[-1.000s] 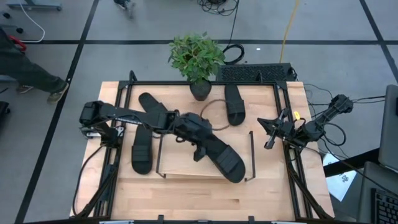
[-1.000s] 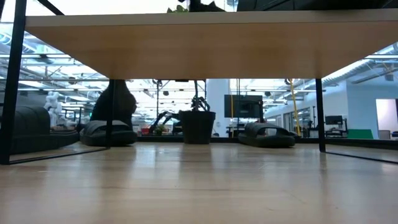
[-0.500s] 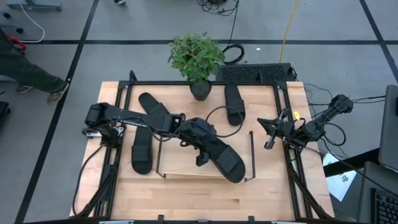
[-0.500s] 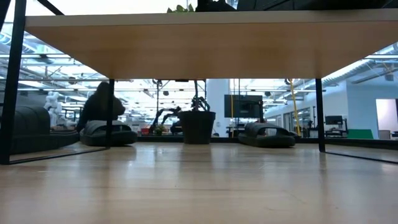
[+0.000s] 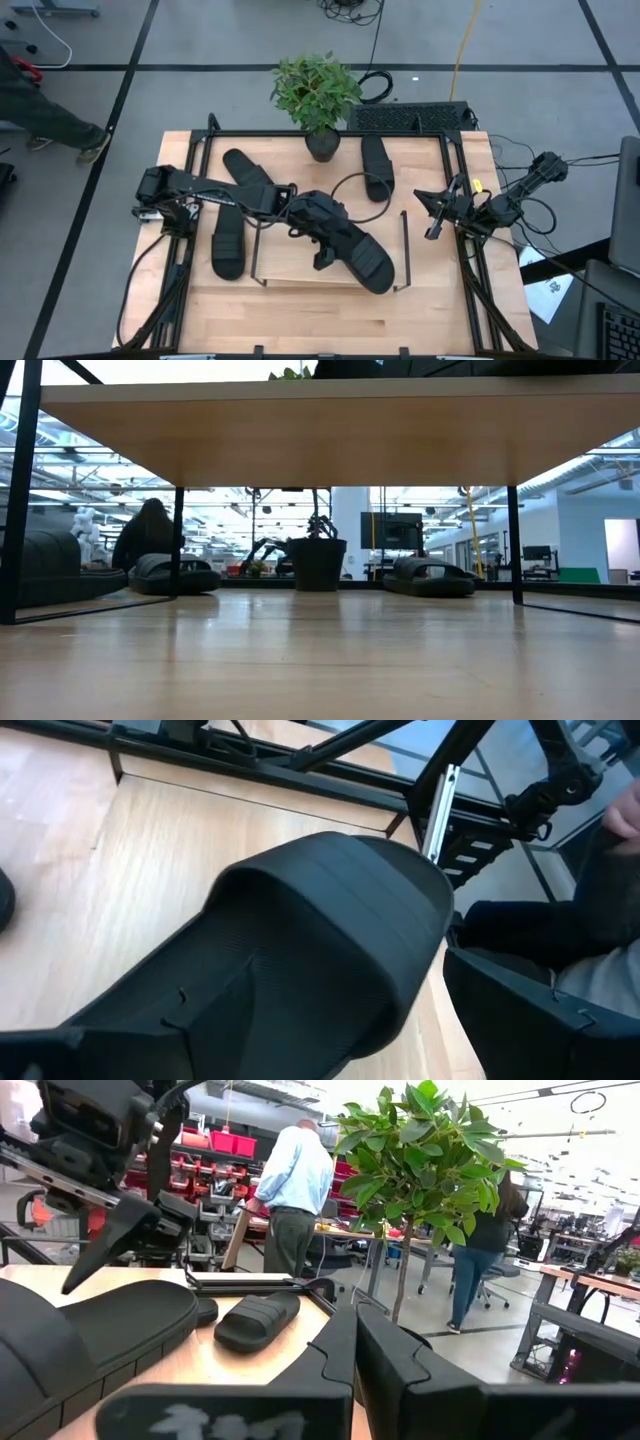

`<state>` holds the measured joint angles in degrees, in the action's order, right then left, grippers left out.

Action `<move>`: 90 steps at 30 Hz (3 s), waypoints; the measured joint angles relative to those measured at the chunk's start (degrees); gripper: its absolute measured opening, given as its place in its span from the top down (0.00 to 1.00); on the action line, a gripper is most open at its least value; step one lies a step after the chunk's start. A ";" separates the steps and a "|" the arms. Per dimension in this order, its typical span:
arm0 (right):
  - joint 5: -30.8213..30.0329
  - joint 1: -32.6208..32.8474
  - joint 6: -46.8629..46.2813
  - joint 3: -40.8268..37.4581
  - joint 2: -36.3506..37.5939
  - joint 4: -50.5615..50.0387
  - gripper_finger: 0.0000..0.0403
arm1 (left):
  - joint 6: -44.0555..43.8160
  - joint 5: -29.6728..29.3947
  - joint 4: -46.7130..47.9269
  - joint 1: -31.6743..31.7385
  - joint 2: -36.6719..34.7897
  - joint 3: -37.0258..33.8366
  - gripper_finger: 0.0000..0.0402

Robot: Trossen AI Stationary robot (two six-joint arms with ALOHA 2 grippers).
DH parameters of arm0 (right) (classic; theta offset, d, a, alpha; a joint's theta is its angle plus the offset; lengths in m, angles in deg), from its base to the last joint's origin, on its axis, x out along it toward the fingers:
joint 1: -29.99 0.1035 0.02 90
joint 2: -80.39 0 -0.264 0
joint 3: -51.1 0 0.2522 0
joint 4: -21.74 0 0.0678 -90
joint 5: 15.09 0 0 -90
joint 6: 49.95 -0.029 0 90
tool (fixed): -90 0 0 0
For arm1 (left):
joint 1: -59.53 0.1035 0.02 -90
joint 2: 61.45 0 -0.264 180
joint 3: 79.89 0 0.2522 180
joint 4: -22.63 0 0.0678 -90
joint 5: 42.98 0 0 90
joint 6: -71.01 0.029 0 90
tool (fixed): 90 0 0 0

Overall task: Pick and place slides into the shelf
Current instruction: Put the black slipper on the shelf

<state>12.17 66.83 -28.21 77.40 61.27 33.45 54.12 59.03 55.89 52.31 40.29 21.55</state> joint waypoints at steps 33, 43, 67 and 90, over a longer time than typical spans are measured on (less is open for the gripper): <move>-0.04 0.00 0.04 0.02 -0.03 -0.04 1.00 | 8.08 -1.53 -4.30 -1.49 3.88 0.08 0.89; -0.11 0.00 0.07 0.02 -0.03 -0.04 1.00 | 16.55 7.31 0.81 1.26 3.46 1.49 0.99; -0.17 0.01 0.12 0.02 -0.03 0.02 1.00 | 31.26 16.23 34.35 7.95 14.25 30.69 1.00; -0.22 0.00 1.70 0.02 -0.01 0.95 1.00 | 36.63 26.52 43.74 10.66 25.83 46.66 1.00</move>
<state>11.95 66.83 -26.51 77.42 61.26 34.40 90.75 85.54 99.64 62.96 66.12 68.22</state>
